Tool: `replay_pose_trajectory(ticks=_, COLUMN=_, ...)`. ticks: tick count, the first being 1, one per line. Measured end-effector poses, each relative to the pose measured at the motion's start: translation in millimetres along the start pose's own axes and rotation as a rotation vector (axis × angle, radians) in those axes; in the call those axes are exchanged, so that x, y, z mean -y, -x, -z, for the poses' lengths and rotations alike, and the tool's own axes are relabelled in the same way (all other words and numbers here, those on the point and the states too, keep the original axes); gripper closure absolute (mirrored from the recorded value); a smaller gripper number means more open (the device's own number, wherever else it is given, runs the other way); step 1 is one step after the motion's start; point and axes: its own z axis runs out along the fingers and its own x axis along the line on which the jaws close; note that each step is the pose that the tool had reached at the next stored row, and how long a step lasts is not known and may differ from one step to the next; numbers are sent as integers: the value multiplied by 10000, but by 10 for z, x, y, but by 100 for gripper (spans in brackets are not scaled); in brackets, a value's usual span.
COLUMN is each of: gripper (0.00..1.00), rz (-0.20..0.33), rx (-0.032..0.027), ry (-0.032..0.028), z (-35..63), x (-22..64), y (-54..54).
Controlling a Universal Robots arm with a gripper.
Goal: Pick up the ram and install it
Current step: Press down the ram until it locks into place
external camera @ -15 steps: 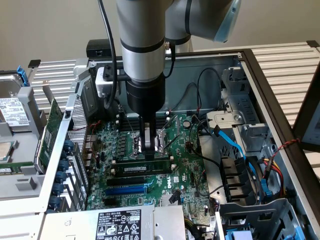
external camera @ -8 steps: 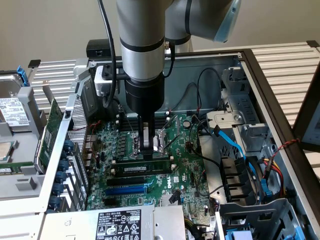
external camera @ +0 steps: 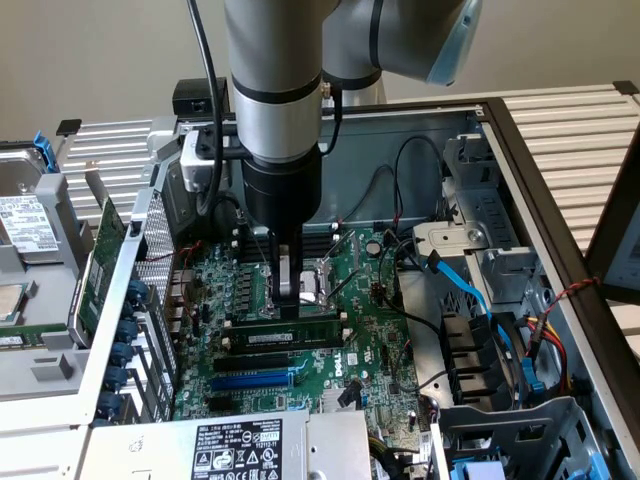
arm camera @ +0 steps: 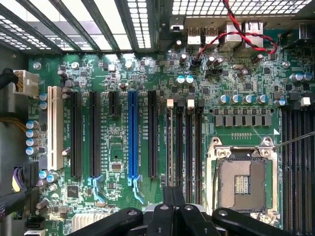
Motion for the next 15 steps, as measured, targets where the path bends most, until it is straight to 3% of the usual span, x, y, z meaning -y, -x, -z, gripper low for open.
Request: replay_pose_trajectory(ticks=15, gripper=89, rz=-7, rx=-1, ry=1, z=-65, x=-21, y=27)
